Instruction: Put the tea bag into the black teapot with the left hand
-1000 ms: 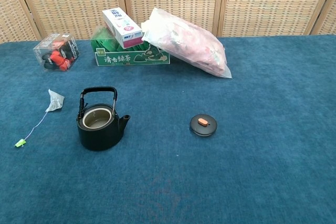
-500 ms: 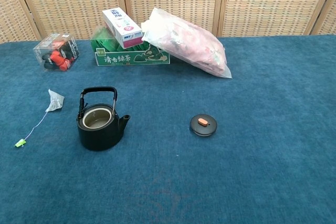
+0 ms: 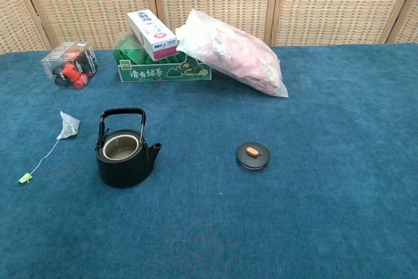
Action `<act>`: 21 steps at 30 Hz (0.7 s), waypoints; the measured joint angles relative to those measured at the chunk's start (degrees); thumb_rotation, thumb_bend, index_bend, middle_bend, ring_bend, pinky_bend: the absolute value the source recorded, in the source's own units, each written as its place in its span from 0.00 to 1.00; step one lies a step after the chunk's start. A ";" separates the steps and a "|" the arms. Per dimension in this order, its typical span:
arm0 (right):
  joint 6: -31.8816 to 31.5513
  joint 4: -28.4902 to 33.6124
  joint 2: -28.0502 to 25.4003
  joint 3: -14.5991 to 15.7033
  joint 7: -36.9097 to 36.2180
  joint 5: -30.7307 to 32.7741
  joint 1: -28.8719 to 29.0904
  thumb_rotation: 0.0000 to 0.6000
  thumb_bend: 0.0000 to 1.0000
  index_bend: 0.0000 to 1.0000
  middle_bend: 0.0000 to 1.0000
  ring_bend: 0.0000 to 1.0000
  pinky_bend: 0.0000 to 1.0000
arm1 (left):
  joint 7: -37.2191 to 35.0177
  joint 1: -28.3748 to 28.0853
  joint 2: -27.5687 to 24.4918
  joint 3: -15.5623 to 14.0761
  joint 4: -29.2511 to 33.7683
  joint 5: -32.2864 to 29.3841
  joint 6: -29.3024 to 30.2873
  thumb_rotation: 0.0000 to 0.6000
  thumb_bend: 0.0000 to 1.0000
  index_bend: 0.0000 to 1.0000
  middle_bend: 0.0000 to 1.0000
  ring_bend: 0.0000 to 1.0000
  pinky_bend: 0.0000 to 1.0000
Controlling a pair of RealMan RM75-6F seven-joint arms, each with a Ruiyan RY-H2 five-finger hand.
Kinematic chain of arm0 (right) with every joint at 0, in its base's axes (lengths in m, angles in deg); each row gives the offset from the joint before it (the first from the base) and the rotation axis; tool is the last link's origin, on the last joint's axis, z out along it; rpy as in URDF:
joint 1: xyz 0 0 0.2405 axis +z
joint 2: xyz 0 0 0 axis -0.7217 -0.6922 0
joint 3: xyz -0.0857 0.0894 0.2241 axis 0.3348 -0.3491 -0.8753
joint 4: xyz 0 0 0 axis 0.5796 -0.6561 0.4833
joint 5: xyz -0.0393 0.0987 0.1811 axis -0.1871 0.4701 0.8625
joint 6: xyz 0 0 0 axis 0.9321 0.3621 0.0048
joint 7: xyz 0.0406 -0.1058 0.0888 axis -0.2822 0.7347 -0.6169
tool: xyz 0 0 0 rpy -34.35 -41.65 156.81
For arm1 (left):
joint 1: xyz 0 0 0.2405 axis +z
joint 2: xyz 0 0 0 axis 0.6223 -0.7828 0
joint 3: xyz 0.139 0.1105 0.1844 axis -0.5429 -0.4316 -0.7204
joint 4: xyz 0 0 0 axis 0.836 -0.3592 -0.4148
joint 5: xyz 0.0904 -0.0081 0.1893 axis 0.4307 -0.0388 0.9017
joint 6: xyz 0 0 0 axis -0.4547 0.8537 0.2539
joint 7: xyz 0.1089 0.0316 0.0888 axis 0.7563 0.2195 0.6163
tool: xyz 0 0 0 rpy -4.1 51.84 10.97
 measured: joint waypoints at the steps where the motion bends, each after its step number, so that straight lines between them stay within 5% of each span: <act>1: 0.02 -0.01 -0.01 -0.01 -0.01 0.03 0.00 1.00 0.10 0.03 0.15 0.00 0.00 | 0.13 -0.26 0.16 0.08 -0.12 -0.08 -0.36 1.00 0.46 0.39 0.00 0.00 0.00; 21: 0.08 -0.04 -0.42 0.01 -0.17 1.11 -0.67 1.00 0.10 0.03 0.15 0.00 0.00 | 1.67 -6.80 5.10 0.61 -2.86 -2.98 -10.86 1.00 0.39 0.45 0.00 0.00 0.00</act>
